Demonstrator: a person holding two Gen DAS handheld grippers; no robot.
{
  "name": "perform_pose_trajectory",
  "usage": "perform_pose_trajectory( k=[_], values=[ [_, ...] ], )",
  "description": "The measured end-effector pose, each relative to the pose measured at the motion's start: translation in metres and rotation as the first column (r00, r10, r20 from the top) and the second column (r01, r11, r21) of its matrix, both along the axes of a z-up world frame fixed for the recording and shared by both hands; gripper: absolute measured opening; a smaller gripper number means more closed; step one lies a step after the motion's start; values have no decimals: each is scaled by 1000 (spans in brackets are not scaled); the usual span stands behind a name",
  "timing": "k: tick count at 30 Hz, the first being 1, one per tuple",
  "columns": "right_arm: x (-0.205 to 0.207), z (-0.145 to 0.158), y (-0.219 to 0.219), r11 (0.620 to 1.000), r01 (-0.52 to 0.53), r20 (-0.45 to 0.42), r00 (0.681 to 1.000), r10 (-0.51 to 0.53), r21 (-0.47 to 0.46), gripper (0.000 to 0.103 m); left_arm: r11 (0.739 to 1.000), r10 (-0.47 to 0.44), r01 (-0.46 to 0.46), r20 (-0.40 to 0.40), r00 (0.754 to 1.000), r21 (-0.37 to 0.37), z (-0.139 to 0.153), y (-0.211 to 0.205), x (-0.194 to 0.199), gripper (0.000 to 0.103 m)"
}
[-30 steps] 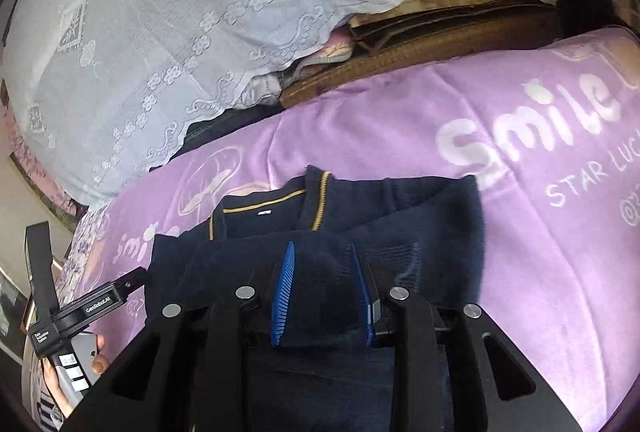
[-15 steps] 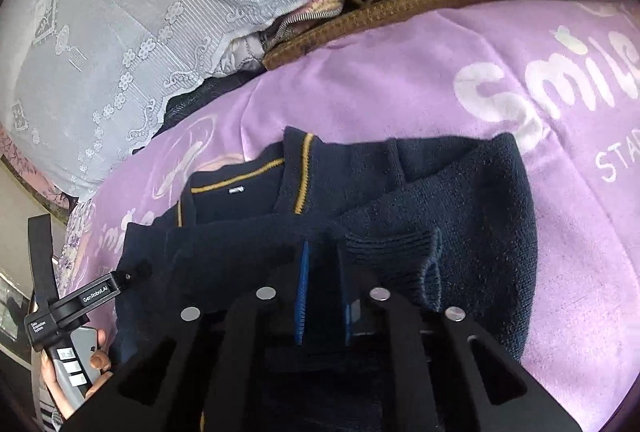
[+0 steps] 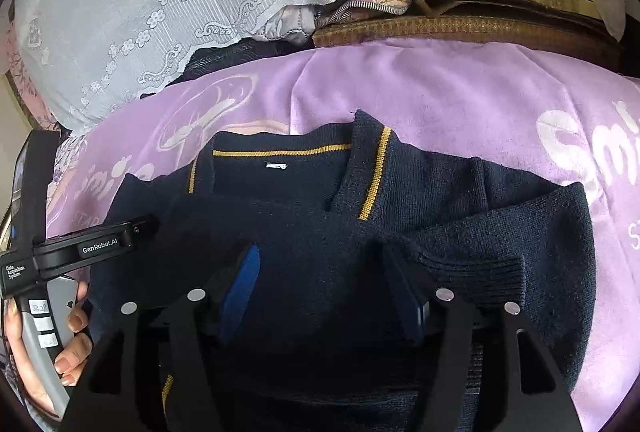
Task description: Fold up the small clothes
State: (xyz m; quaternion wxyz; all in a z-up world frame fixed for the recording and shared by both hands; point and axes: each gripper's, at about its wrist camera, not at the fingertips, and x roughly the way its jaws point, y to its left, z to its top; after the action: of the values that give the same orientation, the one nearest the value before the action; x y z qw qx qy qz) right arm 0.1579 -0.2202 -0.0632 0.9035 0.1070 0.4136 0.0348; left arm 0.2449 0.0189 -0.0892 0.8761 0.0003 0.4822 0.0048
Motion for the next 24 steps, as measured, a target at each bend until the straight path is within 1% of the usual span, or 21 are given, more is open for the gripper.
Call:
perform_pose_trajectory(
  k=[2,4,7,9,11,12,13,14,15,17,19,20,23,24],
  values=[
    [-7,6,-3,1000,27,38,999,-27,-3,68,999,-27,27,24,999,-29,8,0,-11,98],
    [-22,18,-5,999,49,104,994,-46,-19,68,997,-60,62,52,997,-46,16,-3,-24,98],
    [-42,33,0,997,50,159,987,-39,-67,68,993,-110,113,76,991,-35,23,-11,-43,98],
    [-53,37,4,994,39,165,986,-22,-101,68,991,-134,135,63,989,-7,19,-17,-52,98],
    [-60,34,7,990,37,137,990,-18,-137,68,990,-140,139,28,990,23,10,-20,-57,99],
    [-60,28,6,987,43,95,995,-28,-157,68,990,-141,141,5,990,31,3,-20,-58,99],
    [-57,16,6,986,39,21,999,-36,-163,71,990,-138,138,2,990,22,-1,-18,-57,99],
    [-54,5,3,988,29,-32,999,-34,-150,72,991,-133,133,2,991,0,-2,-14,-57,99],
    [-55,5,0,990,32,-21,999,-35,-137,73,991,-133,132,-7,991,-19,-3,-11,-57,99],
    [-57,6,0,989,35,-18,999,-38,-143,73,991,-123,122,-15,992,-57,-4,-4,-60,99],
    [-61,7,0,988,42,2,999,-42,-146,72,991,-114,114,-8,993,-71,0,1,-69,99],
    [-65,9,-2,989,51,20,999,-49,-137,72,990,-117,116,0,993,-74,2,4,-76,99],
    [-84,25,-10,990,105,121,988,-93,-99,72,989,-118,119,14,993,-86,6,10,-93,99],
    [-87,26,-13,988,121,127,986,-109,-98,72,989,-120,121,10,993,-87,5,10,-96,99]
  ],
)
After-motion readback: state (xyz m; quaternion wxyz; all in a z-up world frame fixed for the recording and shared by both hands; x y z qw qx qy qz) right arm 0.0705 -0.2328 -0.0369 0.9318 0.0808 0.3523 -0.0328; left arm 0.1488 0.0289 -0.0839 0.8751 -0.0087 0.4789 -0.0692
